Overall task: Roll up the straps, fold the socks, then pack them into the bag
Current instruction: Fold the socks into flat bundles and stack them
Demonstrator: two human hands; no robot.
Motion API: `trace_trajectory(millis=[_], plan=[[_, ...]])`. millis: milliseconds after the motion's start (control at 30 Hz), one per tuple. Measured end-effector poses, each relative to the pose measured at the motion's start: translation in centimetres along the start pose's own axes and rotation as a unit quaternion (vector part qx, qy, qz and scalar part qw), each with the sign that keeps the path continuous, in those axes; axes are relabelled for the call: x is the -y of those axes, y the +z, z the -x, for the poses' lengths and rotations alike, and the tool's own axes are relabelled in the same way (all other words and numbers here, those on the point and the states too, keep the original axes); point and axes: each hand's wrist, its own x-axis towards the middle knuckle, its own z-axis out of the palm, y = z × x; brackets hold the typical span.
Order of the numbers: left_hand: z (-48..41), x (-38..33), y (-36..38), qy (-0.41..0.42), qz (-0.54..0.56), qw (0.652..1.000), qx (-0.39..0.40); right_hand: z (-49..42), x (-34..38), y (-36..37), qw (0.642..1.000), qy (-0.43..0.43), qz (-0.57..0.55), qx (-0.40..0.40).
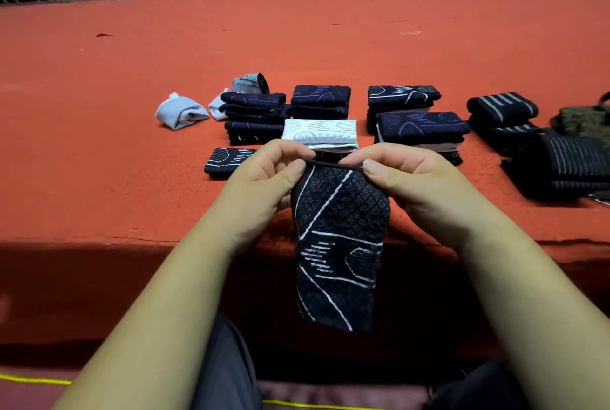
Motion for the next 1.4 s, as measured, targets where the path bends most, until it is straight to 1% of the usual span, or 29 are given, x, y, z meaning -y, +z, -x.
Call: trace_trajectory(millis=[167,467,567,700,767,867,933,1033,1133,1200,1267,1300,1333,1400], plan=[[-0.3,0.3,-0.3,-0.02,0.044,0.998,-0.031,0.3,0.3,-0.9,0.999,0.004,0.035,-0.016],[-0.6,0.4,0.7,-0.014,0.052,0.997,-0.061,0.3,0.3,-0.8,0.992,-0.004,0.111,-0.06],[-0.7,0.7,1.1,-0.009,0.039,0.997,-0.059,0.3,0.4,-0.6,0.994,-0.001,0.095,-0.055],[-1.0,0.8,1.2,0.002,0.033,0.996,-0.088,0.2,0.2,-1.0,0.988,-0.014,0.133,-0.08],[-1.1,0.8,0.9,0.007,0.031,0.995,-0.091,0.0,0.0,-1.6,0.982,0.013,0.163,-0.097],[-1.0,0.8,0.7,0.022,0.027,0.996,-0.082,-0.1,-0.8,-1.9,0.973,0.058,0.206,-0.084],[-1.0,0.8,0.8,0.027,0.019,0.996,-0.082,-0.2,-1.3,-1.9,0.978,0.054,0.175,-0.1],[-1.2,1.0,0.9,0.022,0.01,0.995,-0.099,-0.1,-1.4,-1.6,0.985,0.02,0.096,-0.144],[-1.3,1.1,0.9,0.021,0.01,0.992,-0.123,-0.3,-1.4,-1.3,0.985,-0.002,0.069,-0.16],[-1.4,1.2,1.0,0.024,0.012,0.99,-0.139,-0.5,-1.4,-1.3,0.986,0.019,0.059,-0.155],[-1.5,1.3,0.9,0.027,0.017,0.989,-0.146,-0.4,-1.4,-1.3,0.982,0.075,0.107,-0.139],[-1.5,1.4,0.8,0.028,0.022,0.989,-0.147,-0.3,-1.5,-1.2,0.979,0.098,0.137,-0.117],[-1.5,1.3,0.8,0.025,0.03,0.989,-0.144,-0.2,-1.7,-1.2,0.976,0.11,0.159,-0.102],[-1.5,1.1,0.8,0.004,0.054,0.99,-0.13,-0.1,-2.0,-1.1,0.976,0.112,0.154,-0.104]])
